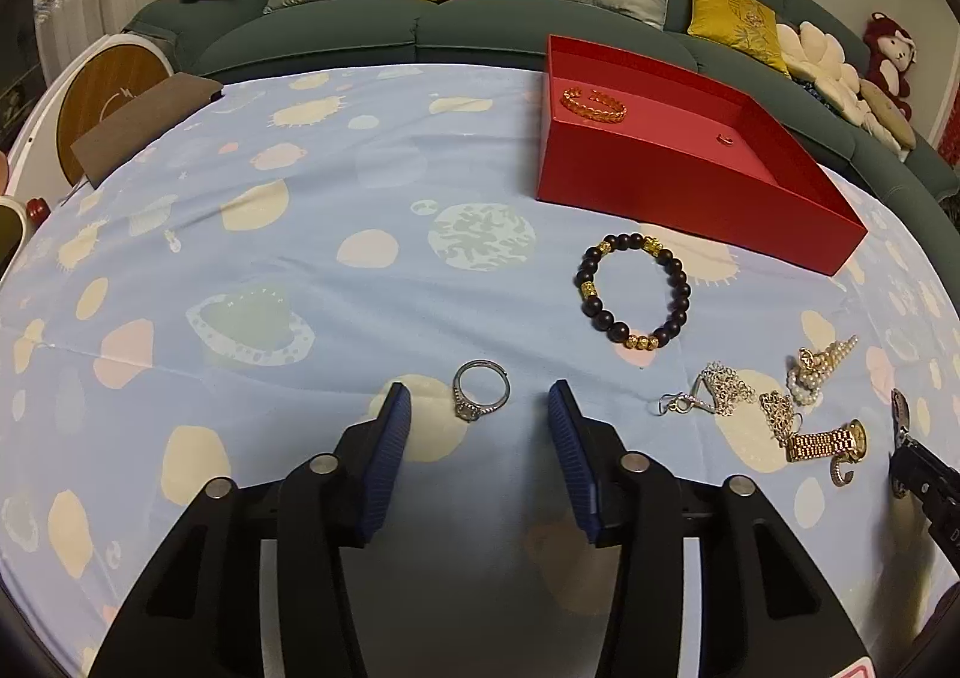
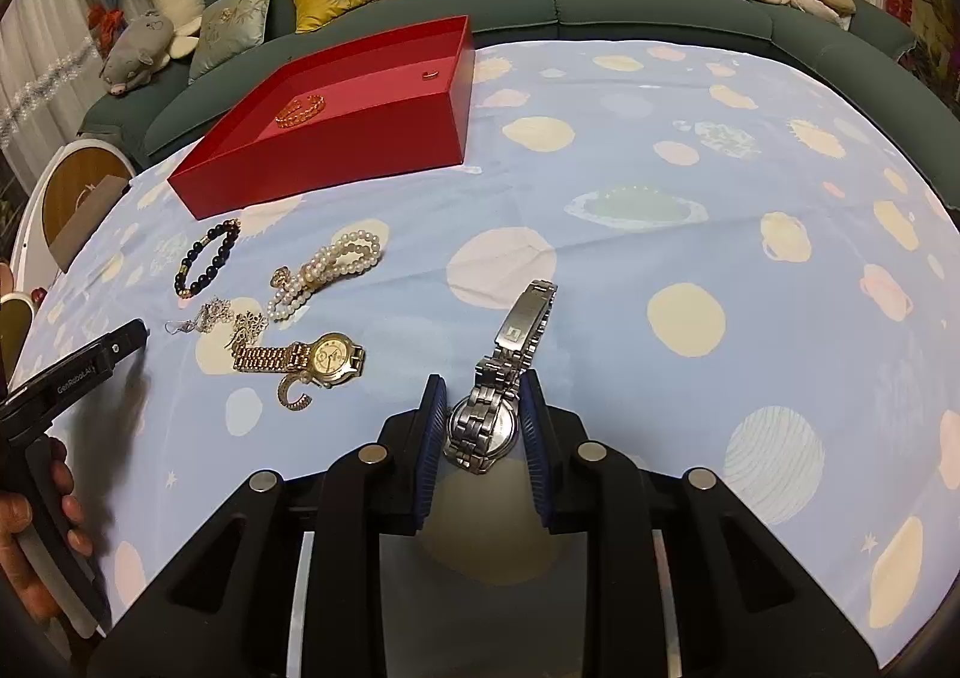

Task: Organize jewelry
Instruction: 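Grasp the silver watch with the right tool while the left tool grasps the silver ring, then carry watch and ring into the red box and open both tools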

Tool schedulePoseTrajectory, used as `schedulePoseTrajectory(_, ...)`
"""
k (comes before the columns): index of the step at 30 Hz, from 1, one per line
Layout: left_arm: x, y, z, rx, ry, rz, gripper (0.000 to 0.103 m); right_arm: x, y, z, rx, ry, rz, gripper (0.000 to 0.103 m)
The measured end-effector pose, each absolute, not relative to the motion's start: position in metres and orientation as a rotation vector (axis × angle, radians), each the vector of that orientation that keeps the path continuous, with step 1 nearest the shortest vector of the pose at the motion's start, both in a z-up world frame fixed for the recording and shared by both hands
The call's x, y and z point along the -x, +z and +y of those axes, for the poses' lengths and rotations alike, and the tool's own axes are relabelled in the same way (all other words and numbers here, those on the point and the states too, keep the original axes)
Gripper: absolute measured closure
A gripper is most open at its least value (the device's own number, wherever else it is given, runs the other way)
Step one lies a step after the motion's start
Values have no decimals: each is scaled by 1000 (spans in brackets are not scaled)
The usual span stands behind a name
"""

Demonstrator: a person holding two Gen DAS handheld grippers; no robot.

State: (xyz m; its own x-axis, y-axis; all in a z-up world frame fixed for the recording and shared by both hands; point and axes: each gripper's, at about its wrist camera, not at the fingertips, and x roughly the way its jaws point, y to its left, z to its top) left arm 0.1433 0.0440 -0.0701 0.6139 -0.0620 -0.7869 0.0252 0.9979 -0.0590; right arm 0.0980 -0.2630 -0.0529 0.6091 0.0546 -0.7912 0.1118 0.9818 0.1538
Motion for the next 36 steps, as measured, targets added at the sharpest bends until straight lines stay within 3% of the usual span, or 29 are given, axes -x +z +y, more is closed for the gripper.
schedulePoseTrajectory(5, -144, -70, 45, 53, -75, 909, 93, -96, -51, -260, -190, -20, 917, 79)
schedulePoseTrajectory(7, -144, -70, 46, 56, -77, 907, 96, -95, -51, -258, -186, -16, 914, 79)
schedulePoseTrajectory(14, -143, -68, 49, 70, -76, 904, 96, -95, -47, -254, -176, -5, 904, 79)
schedulePoseTrajectory(16, -142, -65, 50, 85, -82, 890, 87, -94, -46, -255, -180, -5, 900, 79)
schedulePoseTrajectory(19, -143, -62, 46, 73, -77, 868, 61, -95, -45, -255, -185, -6, 898, 79)
schedulePoseTrajectory(20, -144, -63, 44, 59, -73, 862, 60, -95, -45, -255, -185, -5, 897, 79)
schedulePoseTrajectory(24, -150, -71, 34, -1, -78, 888, 62, -95, -44, -255, -183, -3, 897, 79)
schedulePoseTrajectory(27, -151, -71, 34, 4, -85, 891, 84, -95, -44, -255, -184, -3, 896, 79)
schedulePoseTrajectory(36, -145, -63, 38, 33, -97, 890, 86, -94, -38, -255, -192, 8, 881, 79)
